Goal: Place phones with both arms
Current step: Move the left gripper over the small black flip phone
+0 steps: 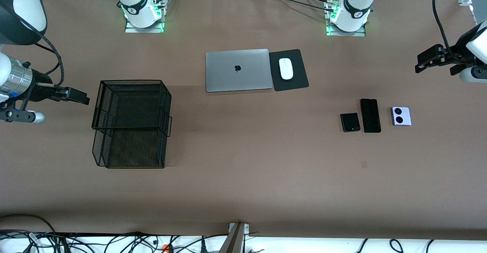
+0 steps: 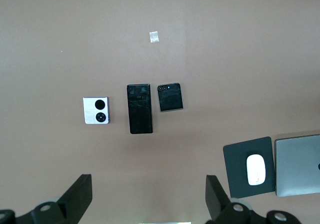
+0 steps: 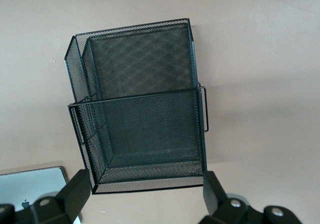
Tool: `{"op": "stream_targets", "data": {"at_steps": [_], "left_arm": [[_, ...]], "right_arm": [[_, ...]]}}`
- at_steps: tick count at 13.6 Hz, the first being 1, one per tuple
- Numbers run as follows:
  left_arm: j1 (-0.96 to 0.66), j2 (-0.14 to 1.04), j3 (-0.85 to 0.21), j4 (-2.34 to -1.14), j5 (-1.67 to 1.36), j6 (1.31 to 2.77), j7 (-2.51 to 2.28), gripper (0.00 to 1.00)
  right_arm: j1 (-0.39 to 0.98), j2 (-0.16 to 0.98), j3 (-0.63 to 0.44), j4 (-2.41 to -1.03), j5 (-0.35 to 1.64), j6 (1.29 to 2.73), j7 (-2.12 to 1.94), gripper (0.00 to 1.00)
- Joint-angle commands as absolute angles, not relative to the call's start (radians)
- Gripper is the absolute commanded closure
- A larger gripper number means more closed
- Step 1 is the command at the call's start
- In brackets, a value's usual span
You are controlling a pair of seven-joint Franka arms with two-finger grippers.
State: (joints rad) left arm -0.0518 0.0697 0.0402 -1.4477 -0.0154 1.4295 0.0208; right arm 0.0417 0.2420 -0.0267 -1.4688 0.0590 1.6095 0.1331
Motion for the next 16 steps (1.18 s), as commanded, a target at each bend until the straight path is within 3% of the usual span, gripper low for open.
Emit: {"op": "stream_targets", "data": {"at_steps": [1,9,12,16], "left_arm": [[-0.051,0.055,0.044,-1.456,-0.017,1.424,0.038,0.00],[-0.058,0.077,0.037,-1.459,0.002,1.408,0.018,0.00],[-0.066,0.121,0.031,-1.462,0.008,1.336,-0.027,0.00],[-0.069,0.218,0.031,-1.483,0.049,1.422,-0.029,0.00]], "right_arm": [[0.041,0.241,-0.026,-1.457,0.058,1.598,0.156,0.00],[0.051,0.241,-0.026,-1.456,0.043,1.595,0.155,0.00],[0.052,0.239,-0.026,-1.456,0.034,1.595,0.155,0.00],[0.052,0.239,-0.025,-1.456,0.011,1.595,0.155,0.00]]}}
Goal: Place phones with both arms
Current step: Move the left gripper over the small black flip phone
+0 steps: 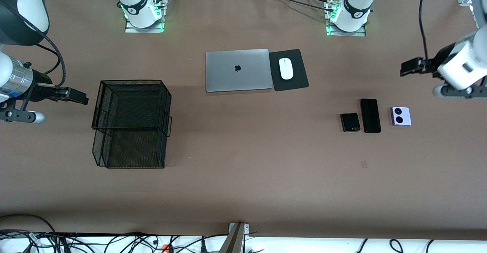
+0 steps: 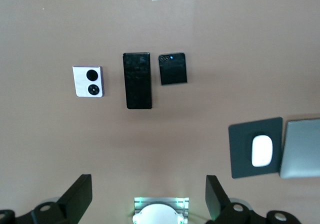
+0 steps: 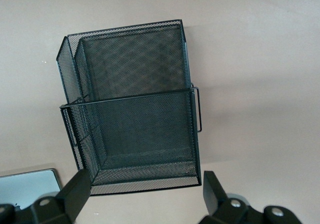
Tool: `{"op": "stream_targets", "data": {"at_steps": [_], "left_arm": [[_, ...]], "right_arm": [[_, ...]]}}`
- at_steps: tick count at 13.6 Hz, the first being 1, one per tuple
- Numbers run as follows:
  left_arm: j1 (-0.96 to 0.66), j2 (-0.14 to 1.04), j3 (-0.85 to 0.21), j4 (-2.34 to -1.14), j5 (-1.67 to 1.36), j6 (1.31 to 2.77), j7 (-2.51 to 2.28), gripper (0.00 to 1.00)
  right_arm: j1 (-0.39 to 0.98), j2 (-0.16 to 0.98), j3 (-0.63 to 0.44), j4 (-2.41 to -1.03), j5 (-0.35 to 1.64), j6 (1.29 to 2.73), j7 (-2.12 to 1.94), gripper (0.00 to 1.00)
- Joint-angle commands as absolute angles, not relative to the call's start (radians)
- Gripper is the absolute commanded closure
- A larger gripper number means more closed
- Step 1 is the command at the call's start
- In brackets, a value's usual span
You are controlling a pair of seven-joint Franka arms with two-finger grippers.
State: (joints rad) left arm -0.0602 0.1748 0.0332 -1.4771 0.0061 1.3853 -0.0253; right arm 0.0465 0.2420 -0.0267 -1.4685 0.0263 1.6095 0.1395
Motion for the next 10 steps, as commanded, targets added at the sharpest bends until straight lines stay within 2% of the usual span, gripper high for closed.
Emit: {"op": "stream_targets", "data": {"at_steps": [1,7,10], "left_arm": [[-0.069,0.241,0.026,-1.496,0.057,1.454,-0.025,0.00],[-0.057,0.320,0.026,-1.716,0.063,1.834,0.041,0.00],[-0.055,0.363,0.026,-1.863,0.058,2.091,0.043,0.00]], "right_arm": [[0.052,0.239,-0.025,-1.457,0.009,1.595,0.155,0.00],[0.052,0.239,-0.025,-1.457,0.011,1.595,0.155,0.00],[0.052,0.239,-0.025,-1.457,0.011,1.597,0.153,0.00]]}}
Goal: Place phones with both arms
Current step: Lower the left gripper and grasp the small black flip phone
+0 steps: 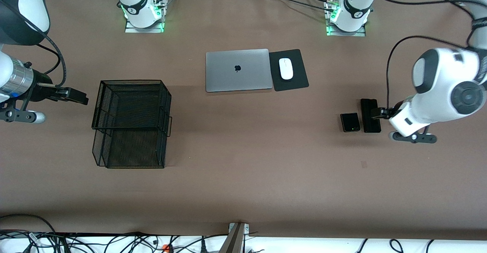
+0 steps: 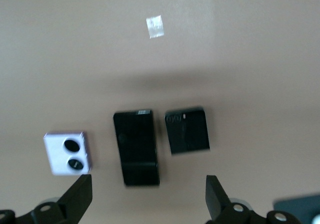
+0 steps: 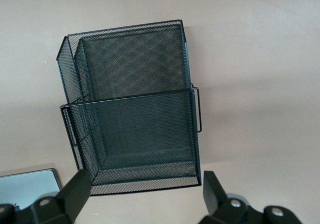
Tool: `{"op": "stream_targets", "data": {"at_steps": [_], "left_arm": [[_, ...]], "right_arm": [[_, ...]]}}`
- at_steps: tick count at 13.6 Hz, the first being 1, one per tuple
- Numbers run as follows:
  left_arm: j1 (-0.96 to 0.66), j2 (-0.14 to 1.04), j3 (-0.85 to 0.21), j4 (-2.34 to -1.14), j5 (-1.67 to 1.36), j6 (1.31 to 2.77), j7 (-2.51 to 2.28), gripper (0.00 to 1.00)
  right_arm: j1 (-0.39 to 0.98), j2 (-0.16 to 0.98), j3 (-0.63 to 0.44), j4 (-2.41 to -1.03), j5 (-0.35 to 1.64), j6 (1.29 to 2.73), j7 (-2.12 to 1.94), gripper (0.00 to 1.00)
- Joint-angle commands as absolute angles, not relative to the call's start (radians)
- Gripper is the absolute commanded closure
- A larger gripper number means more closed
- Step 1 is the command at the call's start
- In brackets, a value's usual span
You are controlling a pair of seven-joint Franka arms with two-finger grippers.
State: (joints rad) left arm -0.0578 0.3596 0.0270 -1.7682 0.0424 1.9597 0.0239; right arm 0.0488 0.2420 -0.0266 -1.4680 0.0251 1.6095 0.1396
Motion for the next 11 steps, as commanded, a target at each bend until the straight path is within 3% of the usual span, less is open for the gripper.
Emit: {"op": "stream_targets", "data": {"at_steps": [1,11], "left_arm": [[-0.055,0.373,0.026,-1.905,0.052,2.159,0.043,0.00],[-0.071,0.463,-0.012,-2.080,-0.020,2.523,-0.171,0.00]], "right_arm": [[0.052,0.239,-0.026,-1.457,0.011,1.595,0.153,0.00],[0.052,0.239,-0.026,-1.457,0.012,1.595,0.150,0.00]]}}
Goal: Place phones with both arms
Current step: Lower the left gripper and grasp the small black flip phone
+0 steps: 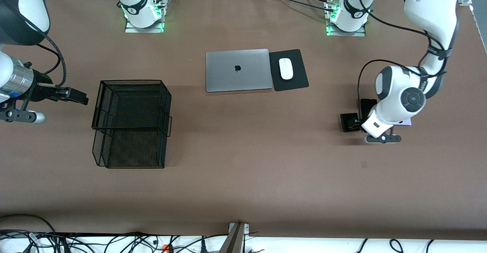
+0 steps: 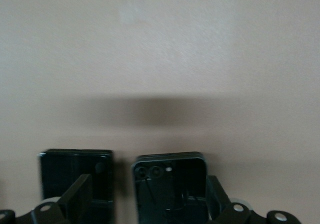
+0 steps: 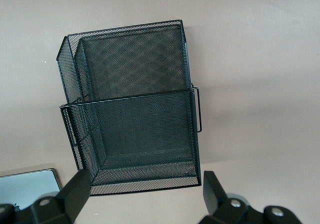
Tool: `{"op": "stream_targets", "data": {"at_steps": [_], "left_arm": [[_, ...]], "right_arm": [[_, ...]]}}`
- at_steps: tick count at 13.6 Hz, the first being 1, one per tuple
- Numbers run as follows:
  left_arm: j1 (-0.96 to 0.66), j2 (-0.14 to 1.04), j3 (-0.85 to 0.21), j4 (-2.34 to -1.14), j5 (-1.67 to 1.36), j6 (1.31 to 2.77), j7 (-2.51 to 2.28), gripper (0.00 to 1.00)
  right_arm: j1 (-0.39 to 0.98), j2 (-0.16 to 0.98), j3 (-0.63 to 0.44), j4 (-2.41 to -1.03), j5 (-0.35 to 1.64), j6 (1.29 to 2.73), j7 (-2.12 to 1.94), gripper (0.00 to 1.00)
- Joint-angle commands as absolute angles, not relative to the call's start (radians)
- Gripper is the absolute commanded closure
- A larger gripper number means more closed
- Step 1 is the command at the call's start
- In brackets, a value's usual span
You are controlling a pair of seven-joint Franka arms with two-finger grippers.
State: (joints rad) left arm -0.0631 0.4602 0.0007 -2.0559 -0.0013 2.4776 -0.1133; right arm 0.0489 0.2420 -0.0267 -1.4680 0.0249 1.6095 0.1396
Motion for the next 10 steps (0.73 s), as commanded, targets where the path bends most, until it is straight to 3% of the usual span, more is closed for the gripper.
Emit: {"op": "stream_targets", "data": {"at_steps": [1,10], "left_arm": [[-0.072,0.468,-0.027,-2.094,-0.020,2.543,-0.211,0.00],[-0.067,0.479,-0.037,-2.144,-0.014,2.622,-0.222,0.00]], "right_arm": [[0.052,0.239,-0.026,-1.457,0.012,1.595,0.150,0.00],[0.052,0.239,-0.026,-1.457,0.012,1.595,0.149,0.00]]}}
